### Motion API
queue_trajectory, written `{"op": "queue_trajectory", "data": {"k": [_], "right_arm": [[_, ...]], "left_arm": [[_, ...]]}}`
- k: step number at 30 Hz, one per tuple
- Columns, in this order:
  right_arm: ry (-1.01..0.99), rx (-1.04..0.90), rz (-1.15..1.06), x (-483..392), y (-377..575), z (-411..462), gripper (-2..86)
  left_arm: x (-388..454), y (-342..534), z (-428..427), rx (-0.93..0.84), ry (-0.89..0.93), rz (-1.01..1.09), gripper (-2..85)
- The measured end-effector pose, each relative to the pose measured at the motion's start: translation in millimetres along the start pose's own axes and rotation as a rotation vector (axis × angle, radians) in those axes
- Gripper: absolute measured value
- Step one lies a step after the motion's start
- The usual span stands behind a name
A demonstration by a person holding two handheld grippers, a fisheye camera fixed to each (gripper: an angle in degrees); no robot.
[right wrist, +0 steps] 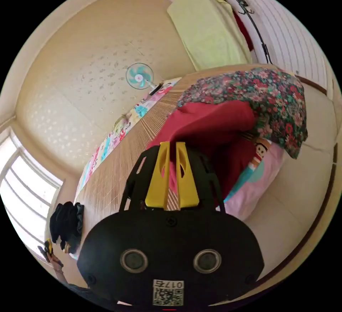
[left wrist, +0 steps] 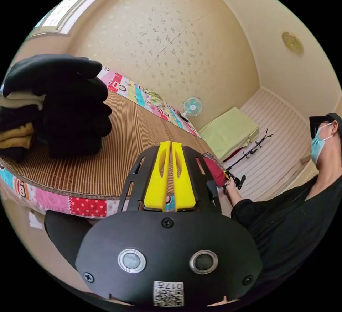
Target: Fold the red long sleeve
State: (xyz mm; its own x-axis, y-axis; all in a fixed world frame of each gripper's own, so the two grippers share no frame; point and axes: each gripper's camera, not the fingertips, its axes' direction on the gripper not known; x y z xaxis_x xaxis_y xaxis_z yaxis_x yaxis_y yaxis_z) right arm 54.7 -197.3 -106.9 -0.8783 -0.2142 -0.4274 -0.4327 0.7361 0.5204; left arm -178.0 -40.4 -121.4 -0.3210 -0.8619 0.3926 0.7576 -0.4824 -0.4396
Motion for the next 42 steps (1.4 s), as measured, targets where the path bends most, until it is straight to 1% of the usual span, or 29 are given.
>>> {"op": "queue_trajectory", "data": {"k": [1,3,4,5,6,7,9,11,13,15,16,17,18,20,21,23,25,26,27,28,30,31,33,36,37,38,39,40,42], "right_arm": [[-0.025,0.0,-0.061,-24.7,-0.6,2.0,4.0],[-0.198,-0.023,-0.313,-123.2,16.7,8.0,3.6],[-0.244,-0.04,-0.364,-145.9,25.8,10.7,3.5],[-0.322,-0.076,-0.434,-187.9,49.0,17.2,3.5],[-0.404,-0.141,-0.485,-226.0,77.0,25.6,3.4],[-0.449,-0.181,-0.514,-243.9,92.6,29.2,3.4],[-0.621,-0.375,-0.678,-305.3,160.2,42.1,3.2],[-0.678,-0.441,-0.742,-326.0,198.9,48.0,2.5],[-0.617,-0.431,-0.667,-321.0,212.2,55.1,2.6],[-0.522,-0.416,-0.549,-298.1,203.0,69.9,4.7],[-0.487,-0.411,-0.526,-291.8,199.4,75.3,5.5],[-0.397,-0.417,-0.518,-282.2,194.5,89.7,6.8],[-0.271,-0.476,-0.537,-276.5,194.3,111.8,7.7],[-0.161,-0.628,-0.593,-272.6,202.0,147.3,6.9],[-0.158,-0.591,-0.65,-275.5,201.6,143.5,4.9],[-0.129,-0.656,-0.73,-286.0,198.3,136.9,3.2],[-0.236,-0.621,-0.755,-292.1,188.0,105.9,2.4],[-0.334,-0.601,-0.764,-290.5,183.6,83.6,2.1],[-0.377,-0.633,-0.771,-285.3,185.3,71.7,1.8],[-0.373,-0.663,-0.78,-281.7,189.1,70.1,1.7],[-0.214,-0.841,-0.789,-258.1,218.5,87.6,1.4],[-0.226,-0.836,-0.753,-250.5,223.0,89.3,1.4],[-0.321,-0.782,-0.517,-223.8,222.4,85.4,1.2],[-0.318,-0.781,-0.511,-218.3,221.4,81.2,1.1],[-0.318,-0.785,-0.512,-218.0,220.4,80.9,1.1],[-0.324,-0.795,-0.518,-217.5,217.5,79.5,1.2],[-0.343,-0.795,-0.527,-216.3,212.5,75.3,1.1],[-0.36,-0.791,-0.53,-214.9,208.9,72.2,1.1],[-0.44,-0.679,-0.507,-200.2,183.5,53.7,1.5]], "left_arm": [[2.3,-1.7,3.2,-0.02,0.003,0.013,-1.0],[12.9,-10.7,17.4,-0.092,-0.047,0.064,-0.9],[15.1,-13.1,20.9,-0.103,-0.063,0.071,-0.9],[18.3,-18.0,27.5,-0.116,-0.076,0.081,-0.9],[19.7,-23.3,34.7,-0.13,-0.064,0.085,-0.8],[19.5,-25.9,38.3,-0.137,-0.054,0.084,-0.7],[14.1,-35.4,51.8,-0.173,-0.035,0.042,0.0],[9.0,-40.8,59.5,-0.2,-0.03,0.014,1.7],[3.8,-44.5,66.8,-0.23,-0.025,-0.002,3.3],[-3.6,-47.8,79.5,-0.285,-0.04,-0.012,4.1],[-5.6,-48.3,83.4,-0.297,-0.048,-0.013,4.3],[-9.9,-49.4,92.3,-0.316,-0.059,-0.019,4.7],[-14.6,-50.8,102.6,-0.331,-0.056,-0.03,5.0],[-22.1,-54.7,121.4,-0.355,-0.022,-0.056,5.1],[-26.4,-58.8,135.2,-0.376,0.007,-0.076,5.2],[-29.3,-67.5,155.1,-0.409,0.047,-0.085,5.2],[-28.6,-80.5,172.3,-0.437,0.053,-0.069,5.2],[-27.0,-92.2,181.4,-0.442,0.033,-0.041,5.2],[-26.0,-106.6,190.8,-0.443,-0.005,-0.002,5.2],[-26.2,-114.3,196.1,-0.445,-0.028,0.018,5.1],[-33.7,-150.5,233.4,-0.515,-0.128,0.083,5.6],[-36.8,-160.1,247.4,-0.558,-0.146,0.098,6.0],[-51.2,-193.4,304.0,-0.7,-0.284,0.16,8.0],[-69.5,-217.5,361.7,-0.786,-0.48,0.278,9.6],[-75.6,-218.9,372.3,-0.815,-0.517,0.288,10.0],[-91.9,-217.6,391.5,-0.891,-0.585,0.271,11.6],[-110.6,-211.2,405.7,-0.98,-0.614,0.218,13.0],[-118.2,-207.6,408.6,-1.003,-0.604,0.189,13.6],[-125.3,-203.5,393.5,-0.919,-0.557,0.147,12.9]]}}
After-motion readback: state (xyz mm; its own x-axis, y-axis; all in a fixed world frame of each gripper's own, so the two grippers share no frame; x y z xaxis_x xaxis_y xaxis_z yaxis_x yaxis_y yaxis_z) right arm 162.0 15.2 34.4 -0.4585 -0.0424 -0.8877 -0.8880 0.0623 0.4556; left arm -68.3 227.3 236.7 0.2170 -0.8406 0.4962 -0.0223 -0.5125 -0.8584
